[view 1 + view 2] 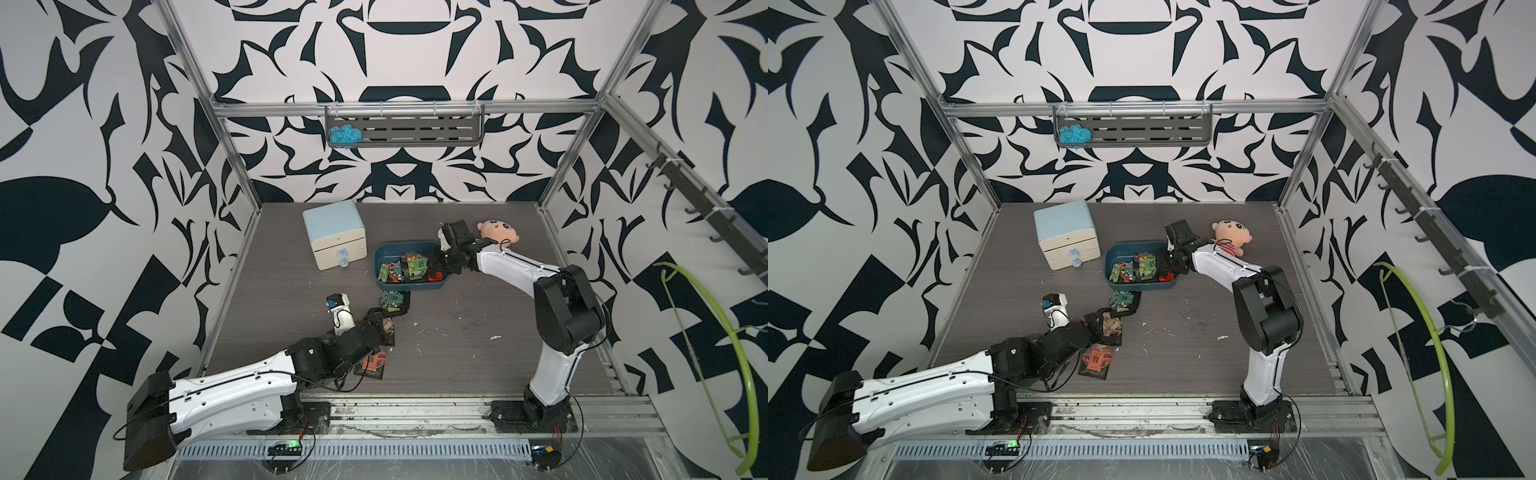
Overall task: Put the tea bags into the storage box
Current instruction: Place the tea bag in the storage box, then pick up the tea bag from the center of the board.
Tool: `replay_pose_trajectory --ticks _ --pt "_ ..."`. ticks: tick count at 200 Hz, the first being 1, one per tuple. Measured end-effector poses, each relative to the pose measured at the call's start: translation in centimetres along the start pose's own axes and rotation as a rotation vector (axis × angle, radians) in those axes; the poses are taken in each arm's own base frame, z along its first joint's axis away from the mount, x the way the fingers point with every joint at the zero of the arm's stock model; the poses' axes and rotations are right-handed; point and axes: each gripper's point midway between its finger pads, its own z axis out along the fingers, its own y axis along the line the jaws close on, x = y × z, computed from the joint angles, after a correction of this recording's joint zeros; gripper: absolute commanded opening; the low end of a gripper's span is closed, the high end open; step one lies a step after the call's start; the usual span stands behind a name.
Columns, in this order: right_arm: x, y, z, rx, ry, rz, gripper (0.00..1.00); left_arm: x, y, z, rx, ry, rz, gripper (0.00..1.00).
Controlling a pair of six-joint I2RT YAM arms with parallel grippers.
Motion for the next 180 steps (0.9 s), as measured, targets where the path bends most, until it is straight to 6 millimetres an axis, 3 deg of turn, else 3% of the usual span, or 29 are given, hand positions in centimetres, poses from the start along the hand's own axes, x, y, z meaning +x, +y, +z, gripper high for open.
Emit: replay_pose_trajectory --ticks 28,51,78,102,122,148,180 --pt "0.4 -0.6 -1.0 0.026 -0.011 -0.022 0.44 0.0 0.2 0.2 -0.025 -0.007 0.011 0.91" --pt "1.6 -1.0 -3.1 0.021 -0.03 -0.035 0.48 0.0 0.1 0.7 -0.043 -0.003 0.021 0.89" --pt "4.4 -1.9 -6.0 0.005 -0.06 -0.051 0.49 -0.2 -0.5 1.7 -0.076 0.02 0.02 0.86" --pt "7.7 -1.9 -7.8 -0.038 -0.075 -0.098 0.5 -0.6 -1.1 2.6 -0.093 0.048 0.008 0.74" --pt "10.8 -1.3 -8.1 -0.092 -0.077 -0.16 0.5 -0.6 -0.8 3.3 -0.105 0.083 -0.016 0.7" --pt "15.2 0.0 -6.9 -0.146 -0.011 -0.252 0.5 -0.9 0.2 3.5 -0.126 0.114 -0.049 0.7" --pt "18.2 4.1 -6.4 -0.233 0.013 -0.399 0.5 -1.3 2.7 2.9 -0.163 0.153 -0.102 0.71"
